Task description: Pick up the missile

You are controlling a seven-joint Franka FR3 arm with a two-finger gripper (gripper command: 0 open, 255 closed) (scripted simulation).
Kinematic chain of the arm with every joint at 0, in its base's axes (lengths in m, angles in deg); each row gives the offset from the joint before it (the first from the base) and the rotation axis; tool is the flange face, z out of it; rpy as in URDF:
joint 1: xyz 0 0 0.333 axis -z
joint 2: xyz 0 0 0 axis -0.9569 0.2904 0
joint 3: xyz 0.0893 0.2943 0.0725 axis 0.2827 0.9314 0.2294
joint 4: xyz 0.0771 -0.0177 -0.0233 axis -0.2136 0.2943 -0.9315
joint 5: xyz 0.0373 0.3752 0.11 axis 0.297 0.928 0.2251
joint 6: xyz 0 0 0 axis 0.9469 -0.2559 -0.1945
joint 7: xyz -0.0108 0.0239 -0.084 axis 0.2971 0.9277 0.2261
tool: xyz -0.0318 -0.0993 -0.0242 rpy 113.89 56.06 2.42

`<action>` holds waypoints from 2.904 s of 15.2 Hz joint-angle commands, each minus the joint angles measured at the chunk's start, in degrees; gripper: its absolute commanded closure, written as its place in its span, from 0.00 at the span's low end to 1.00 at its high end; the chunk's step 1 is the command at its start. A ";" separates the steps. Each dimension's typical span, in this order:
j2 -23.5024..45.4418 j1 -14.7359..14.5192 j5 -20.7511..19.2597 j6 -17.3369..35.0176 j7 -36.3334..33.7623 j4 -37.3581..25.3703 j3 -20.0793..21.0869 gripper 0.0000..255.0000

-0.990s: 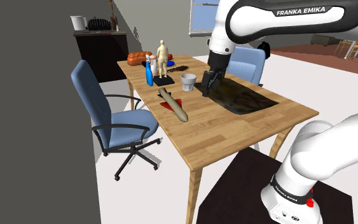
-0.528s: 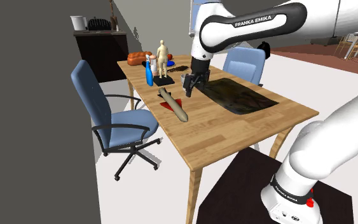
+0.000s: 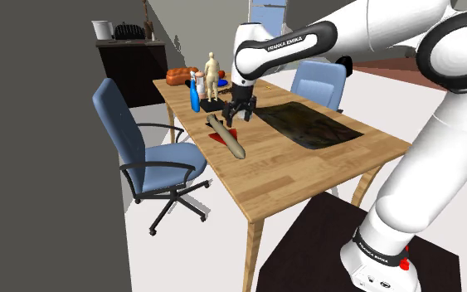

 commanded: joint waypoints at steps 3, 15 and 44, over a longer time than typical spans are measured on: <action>8.72 0.63 -1.49 1.28 -2.62 -7.37 -0.51 0.00; 36.34 1.31 -3.85 -1.81 -8.66 -37.86 -3.57 0.00; 36.62 1.31 -3.83 -2.94 -8.71 -39.26 -3.61 1.00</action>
